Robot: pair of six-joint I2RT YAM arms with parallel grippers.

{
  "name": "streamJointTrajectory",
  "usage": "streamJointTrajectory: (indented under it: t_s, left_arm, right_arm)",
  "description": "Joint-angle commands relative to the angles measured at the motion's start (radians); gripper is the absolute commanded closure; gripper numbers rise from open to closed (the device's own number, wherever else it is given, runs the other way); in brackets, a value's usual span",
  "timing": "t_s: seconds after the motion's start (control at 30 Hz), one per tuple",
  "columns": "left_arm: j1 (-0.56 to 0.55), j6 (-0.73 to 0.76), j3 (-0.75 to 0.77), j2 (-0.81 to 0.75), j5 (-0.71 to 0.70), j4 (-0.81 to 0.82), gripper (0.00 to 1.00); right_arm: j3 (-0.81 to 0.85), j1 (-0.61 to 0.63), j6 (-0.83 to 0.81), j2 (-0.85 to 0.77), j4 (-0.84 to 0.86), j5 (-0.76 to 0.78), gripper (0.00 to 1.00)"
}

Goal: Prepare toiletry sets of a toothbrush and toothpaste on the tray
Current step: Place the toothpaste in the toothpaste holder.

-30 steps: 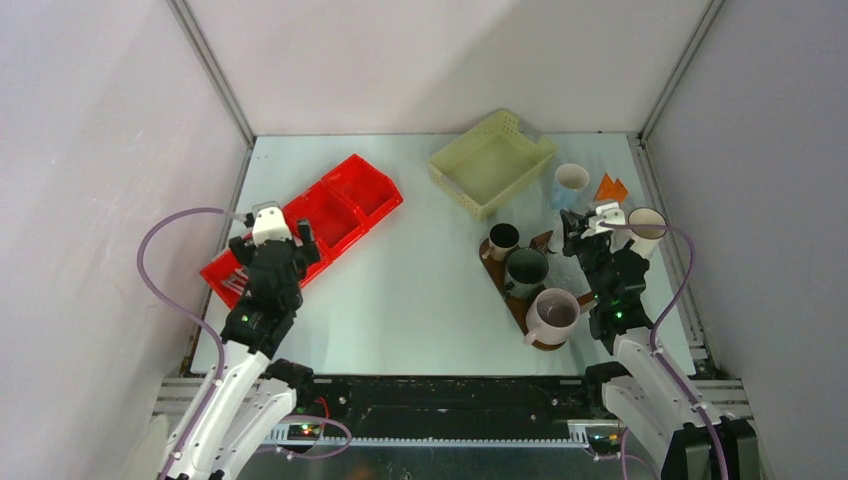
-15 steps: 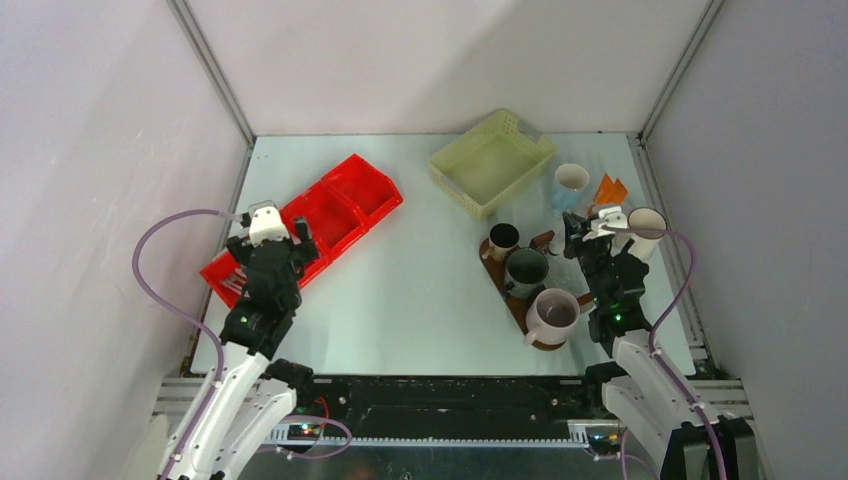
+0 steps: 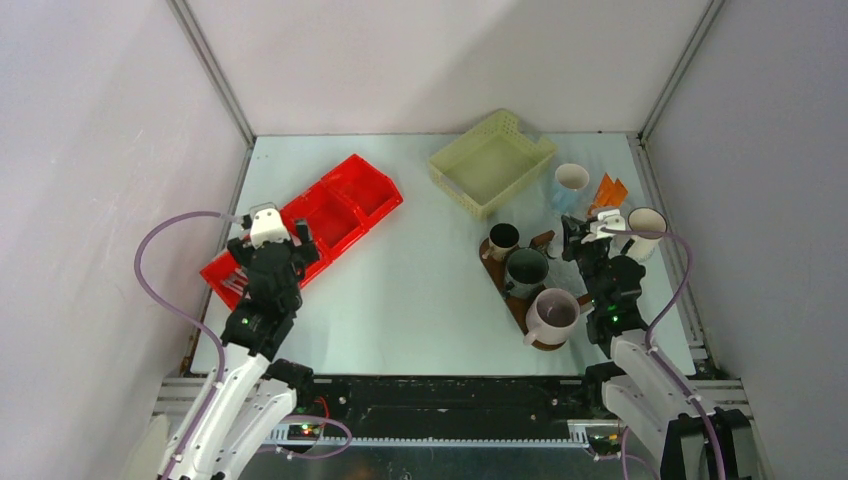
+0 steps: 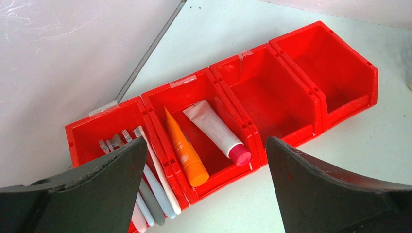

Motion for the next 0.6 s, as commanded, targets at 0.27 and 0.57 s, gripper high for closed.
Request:
streamJointTrajectory:
  t_s: [0.27, 0.57]
  left_arm:
    - [0.010, 0.022, -0.006, -0.020, -0.007, 0.054, 0.00]
    - [0.012, 0.019, -0.008, -0.031, 0.003, 0.053, 0.00]
  right_arm:
    - [-0.019, -0.015, 0.021, 0.073, 0.186, 0.004, 0.93]
    - [-0.027, -0.017, 0.023, 0.108, 0.192, 0.003, 0.85]
